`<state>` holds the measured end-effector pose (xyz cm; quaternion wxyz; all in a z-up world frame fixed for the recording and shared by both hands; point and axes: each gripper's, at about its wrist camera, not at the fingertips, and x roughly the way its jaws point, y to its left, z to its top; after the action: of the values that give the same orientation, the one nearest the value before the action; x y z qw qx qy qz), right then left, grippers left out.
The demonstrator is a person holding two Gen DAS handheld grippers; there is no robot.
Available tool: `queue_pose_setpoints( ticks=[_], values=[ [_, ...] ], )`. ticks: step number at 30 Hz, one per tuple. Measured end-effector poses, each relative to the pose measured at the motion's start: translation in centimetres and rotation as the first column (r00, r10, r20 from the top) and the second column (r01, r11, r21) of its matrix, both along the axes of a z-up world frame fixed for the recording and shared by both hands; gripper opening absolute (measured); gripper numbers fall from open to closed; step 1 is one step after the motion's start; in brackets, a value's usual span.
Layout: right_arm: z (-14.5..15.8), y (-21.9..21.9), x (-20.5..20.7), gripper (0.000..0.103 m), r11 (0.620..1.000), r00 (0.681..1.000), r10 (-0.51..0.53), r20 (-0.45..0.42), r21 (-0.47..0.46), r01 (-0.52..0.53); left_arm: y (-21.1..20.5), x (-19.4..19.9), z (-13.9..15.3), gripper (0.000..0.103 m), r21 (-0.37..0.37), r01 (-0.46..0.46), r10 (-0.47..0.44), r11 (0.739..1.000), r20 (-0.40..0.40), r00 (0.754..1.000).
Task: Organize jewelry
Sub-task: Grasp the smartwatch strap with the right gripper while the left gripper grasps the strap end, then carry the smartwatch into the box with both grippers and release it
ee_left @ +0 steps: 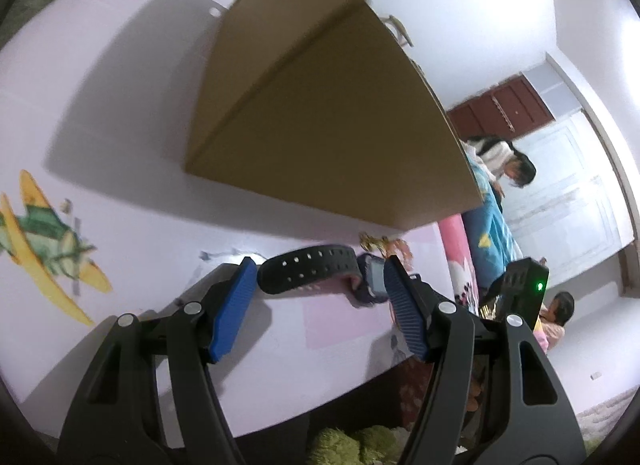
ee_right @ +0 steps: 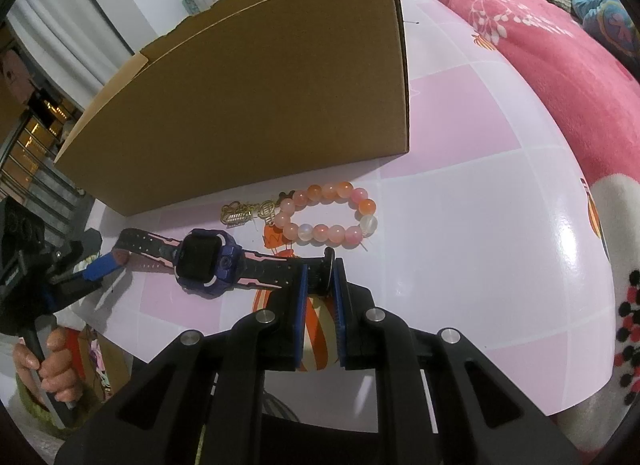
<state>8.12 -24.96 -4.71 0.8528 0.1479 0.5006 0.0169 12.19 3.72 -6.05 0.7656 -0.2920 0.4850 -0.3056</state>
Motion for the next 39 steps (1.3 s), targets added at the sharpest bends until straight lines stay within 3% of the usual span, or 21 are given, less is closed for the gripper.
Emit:
queue_pose_setpoints(
  ticks=[6, 8, 11, 17, 20, 29, 39],
  values=[
    [0.0, -0.1, 0.0, 0.013, 1.0, 1.0, 0.001, 0.003, 0.002, -0.001, -1.9, -0.6, 0.7, 0.062, 0.078, 0.034, -0.038, 0.996, 0.052, 0.998],
    [0.0, -0.1, 0.0, 0.013, 1.0, 1.0, 0.003, 0.005, 0.001, -0.003, -2.9, -0.8, 1.5, 0.059, 0.176, 0.034, -0.053, 0.984, 0.106, 0.993],
    [0.0, -0.1, -0.1, 0.013, 1.0, 1.0, 0.005, 0.006, -0.001, -0.005, -4.0, -1.4, 2.2, 0.047, 0.327, 0.044, -0.106, 0.944, 0.173, 0.979],
    [-0.1, -0.3, -0.1, 0.012, 1.0, 1.0, 0.002, 0.009, 0.008, -0.002, -5.8, -2.5, 2.8, 0.027, 0.457, 0.079, -0.211, 0.886, 0.246, 0.946],
    [-0.1, -0.3, -0.1, 0.012, 1.0, 1.0, 0.004, 0.011, 0.006, -0.004, -6.4, -2.6, 2.6, 0.023, 0.504, 0.079, -0.238, 0.86, 0.259, 0.936],
    [1.0, -0.7, -0.7, 0.006, 1.0, 0.999, -0.003, 0.054, 0.029, 0.001, -6.0, -3.3, 3.7, 0.009, 0.494, 0.093, -0.27, 0.864, 0.3, 0.915],
    [4.2, -0.2, -2.6, 0.005, 1.0, 0.992, 0.009, 0.124, -0.004, -0.009, -6.5, -5.4, 5.8, 0.006, 0.457, 0.114, -0.298, 0.882, 0.354, 0.887]
  ],
)
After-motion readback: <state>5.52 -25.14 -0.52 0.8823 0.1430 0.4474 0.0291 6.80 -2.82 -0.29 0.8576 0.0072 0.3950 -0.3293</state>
